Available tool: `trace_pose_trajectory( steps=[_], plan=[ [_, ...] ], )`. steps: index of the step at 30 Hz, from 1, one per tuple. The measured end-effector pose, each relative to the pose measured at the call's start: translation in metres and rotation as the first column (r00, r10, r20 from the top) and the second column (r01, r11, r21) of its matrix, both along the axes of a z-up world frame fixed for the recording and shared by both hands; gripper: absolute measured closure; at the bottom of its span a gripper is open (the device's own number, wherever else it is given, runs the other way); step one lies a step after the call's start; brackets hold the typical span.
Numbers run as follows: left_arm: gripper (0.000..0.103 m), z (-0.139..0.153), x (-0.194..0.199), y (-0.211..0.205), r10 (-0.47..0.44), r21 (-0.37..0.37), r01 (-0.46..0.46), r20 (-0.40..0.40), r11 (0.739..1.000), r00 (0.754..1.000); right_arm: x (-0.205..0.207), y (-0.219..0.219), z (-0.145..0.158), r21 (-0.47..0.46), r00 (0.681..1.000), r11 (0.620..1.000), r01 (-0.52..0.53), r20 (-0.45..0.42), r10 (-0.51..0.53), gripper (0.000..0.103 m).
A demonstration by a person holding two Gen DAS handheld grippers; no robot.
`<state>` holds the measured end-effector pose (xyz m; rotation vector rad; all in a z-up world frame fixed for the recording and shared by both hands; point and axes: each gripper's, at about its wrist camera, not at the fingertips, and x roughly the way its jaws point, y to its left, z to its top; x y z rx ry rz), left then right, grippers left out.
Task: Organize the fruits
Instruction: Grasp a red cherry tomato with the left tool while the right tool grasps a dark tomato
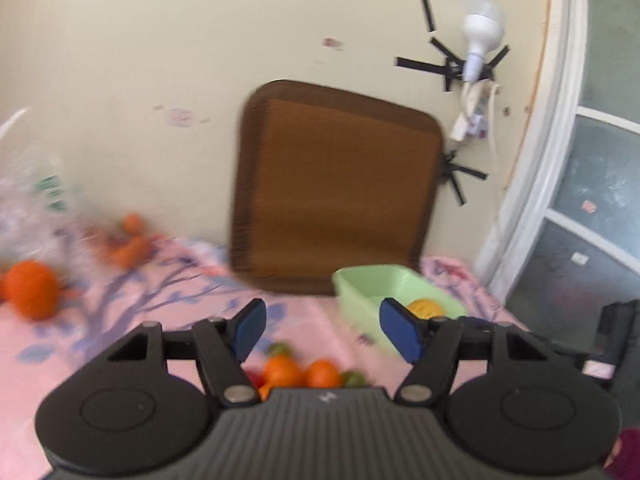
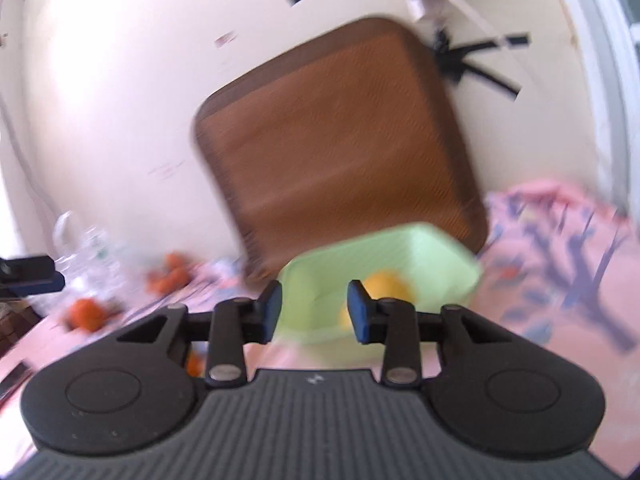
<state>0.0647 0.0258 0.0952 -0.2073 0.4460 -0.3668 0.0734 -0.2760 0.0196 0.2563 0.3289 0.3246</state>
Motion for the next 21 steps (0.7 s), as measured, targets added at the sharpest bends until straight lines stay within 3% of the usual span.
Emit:
trace_pose_trajectory(
  steps=[4, 10, 13, 15, 17, 21],
  plan=[
    [0.039, -0.026, -0.022, 0.006, -0.047, 0.004, 0.047, -0.034, 0.999, 0.998, -0.032, 0.039, -0.016, -0.062, 0.997, 0.996, -0.065, -0.037, 0.063, 0.078],
    [0.039, -0.064, -0.019, -0.044, -0.164, 0.153, 0.181, -0.115, 0.971, 0.98, -0.04, 0.068, -0.024, -0.045, 0.99, 0.996, -0.083, -0.117, 0.077, 0.078],
    [0.049, -0.083, -0.01, -0.056, -0.155, 0.187, 0.185, -0.167, 0.965, 0.974, -0.038, 0.072, -0.026, -0.047, 0.987, 0.994, -0.102, -0.126, 0.095, 0.078],
    [0.065, -0.091, -0.005, -0.056, -0.143, 0.177, 0.178, -0.196, 0.968, 0.97, -0.037, 0.074, -0.028, -0.045, 0.985, 0.992, -0.115, -0.137, 0.108, 0.078],
    [0.072, -0.095, -0.006, -0.054, -0.14, 0.159, 0.172, -0.192, 0.972, 0.971, -0.033, 0.077, -0.029, -0.03, 0.981, 0.992, -0.126, -0.155, 0.12, 0.078],
    [0.072, -0.087, -0.017, -0.043, -0.164, 0.148, 0.193, -0.188, 0.97, 0.968, -0.024, 0.085, -0.033, -0.02, 0.97, 0.985, -0.169, -0.183, 0.163, 0.076]
  ],
)
